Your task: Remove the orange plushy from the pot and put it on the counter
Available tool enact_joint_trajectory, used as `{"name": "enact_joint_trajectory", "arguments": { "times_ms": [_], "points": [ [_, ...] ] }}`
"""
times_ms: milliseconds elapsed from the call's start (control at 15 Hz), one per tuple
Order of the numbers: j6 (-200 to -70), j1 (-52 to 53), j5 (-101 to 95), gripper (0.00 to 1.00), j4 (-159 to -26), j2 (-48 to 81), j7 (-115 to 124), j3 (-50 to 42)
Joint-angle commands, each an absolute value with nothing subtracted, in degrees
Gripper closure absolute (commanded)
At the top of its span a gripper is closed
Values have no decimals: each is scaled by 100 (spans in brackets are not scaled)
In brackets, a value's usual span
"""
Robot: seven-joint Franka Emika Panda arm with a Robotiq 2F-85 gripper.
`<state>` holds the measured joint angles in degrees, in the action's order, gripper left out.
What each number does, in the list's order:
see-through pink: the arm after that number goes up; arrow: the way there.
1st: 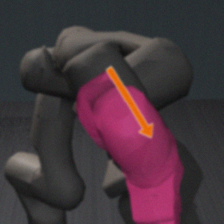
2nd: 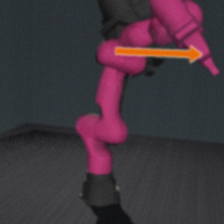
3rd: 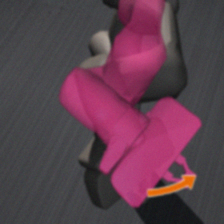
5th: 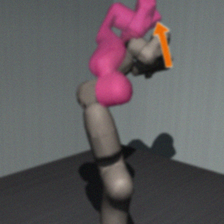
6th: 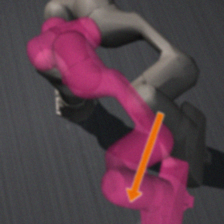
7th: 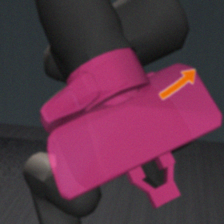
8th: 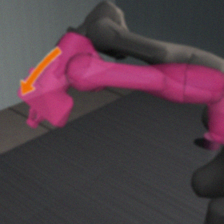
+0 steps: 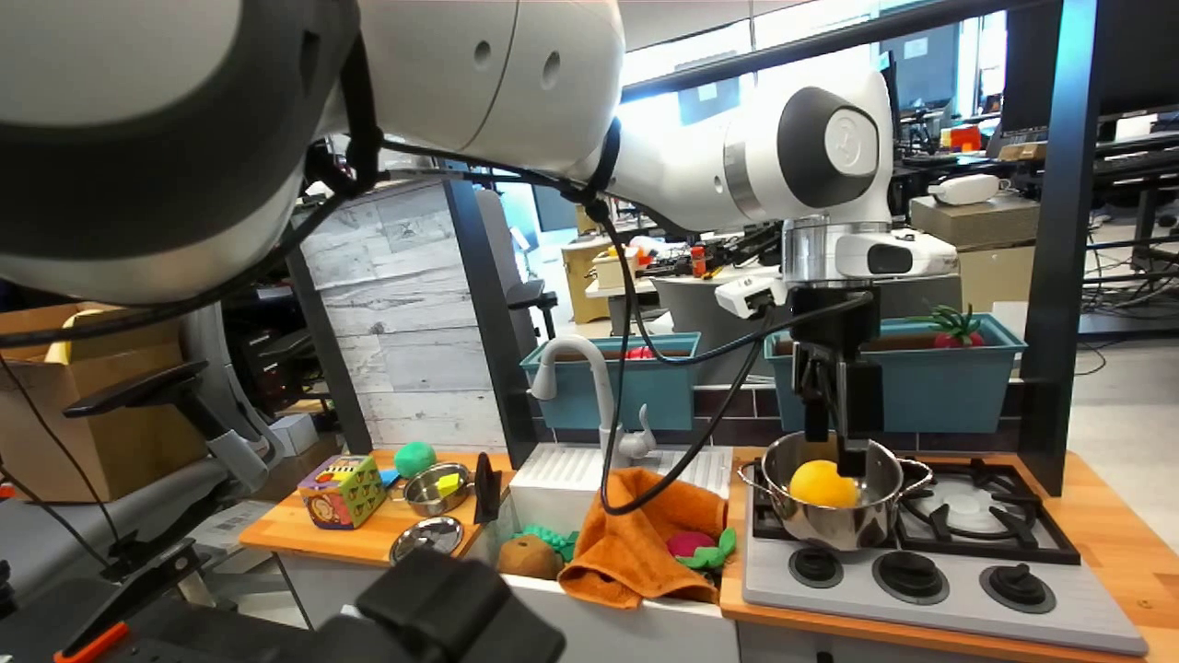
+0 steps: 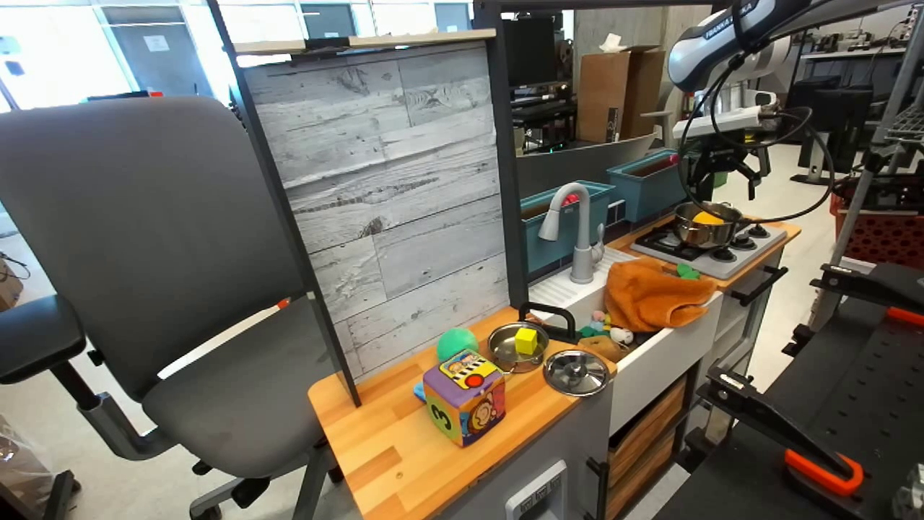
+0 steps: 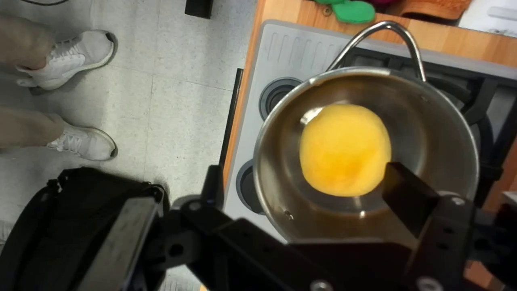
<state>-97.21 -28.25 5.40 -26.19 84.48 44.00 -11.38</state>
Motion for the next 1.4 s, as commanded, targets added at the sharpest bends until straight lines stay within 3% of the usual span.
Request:
{"name": "enact_joint_trajectory", "arguments": {
  "times_ms": [0,67,400,467,533,933,1200,1333],
  "points": [
    [-10195,-2825,467,0,-2187,8869,4561,-1051],
    [-10533,-2749,415,0,-2880,8528,4575,-1011],
    [-11025,-2709,431,0,-3230,8529,4699,-1033],
    [-11041,-2700,408,25,-3265,8529,4682,-1059],
    [-11042,-2717,420,26,-3263,8529,4645,-1048],
    [-11108,-2907,509,73,-2924,8513,4437,-982],
    [-10941,-3137,588,97,-2189,8675,4008,-874],
    [-11027,-3161,649,95,-2550,8344,3427,-668]
  ]
}}
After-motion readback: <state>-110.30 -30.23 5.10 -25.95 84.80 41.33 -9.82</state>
